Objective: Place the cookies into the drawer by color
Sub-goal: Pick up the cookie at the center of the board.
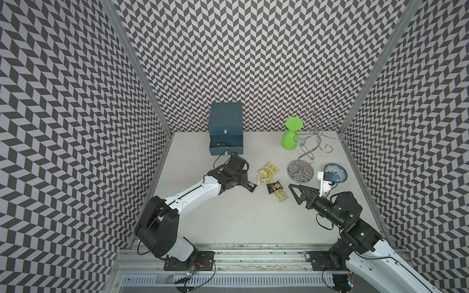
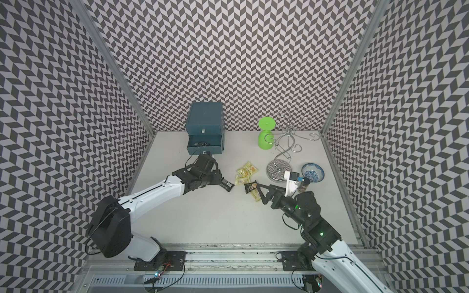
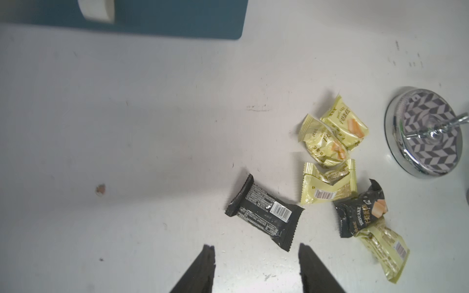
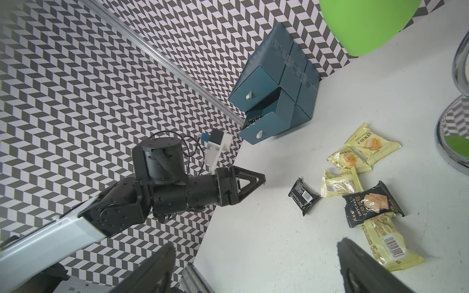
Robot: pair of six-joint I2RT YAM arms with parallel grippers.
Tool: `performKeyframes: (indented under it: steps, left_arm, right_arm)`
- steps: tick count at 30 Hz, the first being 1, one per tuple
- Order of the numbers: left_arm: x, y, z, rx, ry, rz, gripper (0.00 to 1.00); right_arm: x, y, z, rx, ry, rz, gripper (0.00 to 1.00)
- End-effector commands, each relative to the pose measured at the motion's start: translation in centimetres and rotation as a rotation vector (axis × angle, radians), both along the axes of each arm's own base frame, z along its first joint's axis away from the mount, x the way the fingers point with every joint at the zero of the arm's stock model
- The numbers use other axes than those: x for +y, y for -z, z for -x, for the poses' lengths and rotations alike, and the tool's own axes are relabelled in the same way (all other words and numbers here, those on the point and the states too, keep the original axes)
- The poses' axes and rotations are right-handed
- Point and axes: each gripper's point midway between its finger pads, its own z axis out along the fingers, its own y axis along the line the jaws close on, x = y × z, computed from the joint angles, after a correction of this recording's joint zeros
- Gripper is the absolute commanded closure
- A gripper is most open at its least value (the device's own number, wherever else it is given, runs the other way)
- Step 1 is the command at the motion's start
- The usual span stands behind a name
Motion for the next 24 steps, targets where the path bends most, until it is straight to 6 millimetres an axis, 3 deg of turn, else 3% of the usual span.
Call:
performKeyframes:
  steps: [1,5,10,11,13,22,24]
  left_arm:
    - [-0.1,2.5,0.7,0.148,-0.279,0.078,0.45]
    - [-1.5,4.8,1.5,0.269,-0.401,0.138,0.45]
    - [-2.3,6.4,1.3,0.319,-0.459,0.122,0.40]
    - [-2.3,6.7,1.1,0.324,-0.463,0.108,0.31]
    - [-2.3,6.9,0.7,0.316,-0.470,0.069,0.01]
    - [-2.8,9.5,-0.2,0.354,-0.484,-0.010,0.01]
    - [-2.4,10.1,-0.1,0.369,-0.498,-0.054,0.09]
  right_arm:
    - [0.0,-1.0,0.2,-0.041,-0.008,-0.025,0.00]
    - [-0.2,-1.0,0.4,-0.051,-0.002,-0.023,0.00]
    - [-0.5,-1.0,0.6,-0.058,0.000,-0.017,0.00]
    - [-0.5,-0.9,0.7,-0.060,0.002,-0.015,0.01]
    - [-0.5,-0.9,0.7,-0.062,0.003,-0.014,0.00]
    - [-0.9,-1.2,0.6,-0.091,0.017,-0.005,0.00]
    - [-1.1,-1.4,0.7,-0.100,0.025,-0.003,0.00]
